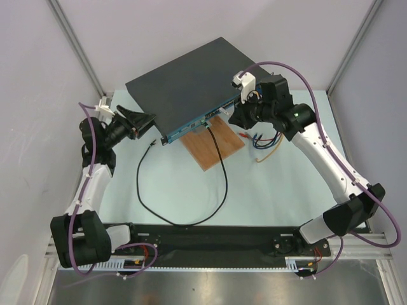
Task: Insert the plug into the switch port
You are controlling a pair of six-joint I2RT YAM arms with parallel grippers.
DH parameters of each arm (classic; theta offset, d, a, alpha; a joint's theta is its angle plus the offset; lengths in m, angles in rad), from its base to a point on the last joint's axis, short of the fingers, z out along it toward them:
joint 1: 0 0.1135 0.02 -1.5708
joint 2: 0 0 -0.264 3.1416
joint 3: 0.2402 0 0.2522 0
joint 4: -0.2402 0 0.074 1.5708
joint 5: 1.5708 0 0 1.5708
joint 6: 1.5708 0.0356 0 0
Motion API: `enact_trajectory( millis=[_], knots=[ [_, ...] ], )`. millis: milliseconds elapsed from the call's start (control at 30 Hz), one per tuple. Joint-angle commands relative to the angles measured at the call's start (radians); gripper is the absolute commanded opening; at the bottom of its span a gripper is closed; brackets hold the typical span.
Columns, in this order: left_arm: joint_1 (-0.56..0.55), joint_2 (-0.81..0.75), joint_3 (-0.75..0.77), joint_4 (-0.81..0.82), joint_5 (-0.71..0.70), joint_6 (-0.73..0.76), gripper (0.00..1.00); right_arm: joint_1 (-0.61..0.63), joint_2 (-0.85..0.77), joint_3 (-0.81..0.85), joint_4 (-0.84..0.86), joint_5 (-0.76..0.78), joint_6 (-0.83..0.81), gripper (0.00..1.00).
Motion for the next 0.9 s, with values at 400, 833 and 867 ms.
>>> enact_trajectory(
  millis=[400, 833, 867],
  knots=[
    [-0.04, -0.013, 0.072, -0.001, -0.034, 0.061, 0.0, 0.02, 0.043, 0.095, -0.061, 0.064, 0.072, 0.0],
    [-0.039, -0.007, 0.081, 0.001, -0.036, 0.058, 0.0, 0.032, 0.085, 0.12, -0.049, 0.08, 0.077, 0.0],
    [-0.04, -0.007, 0.08, 0.001, -0.036, 0.057, 0.0, 0.035, 0.086, 0.121, -0.049, 0.093, 0.076, 0.0]
  ],
)
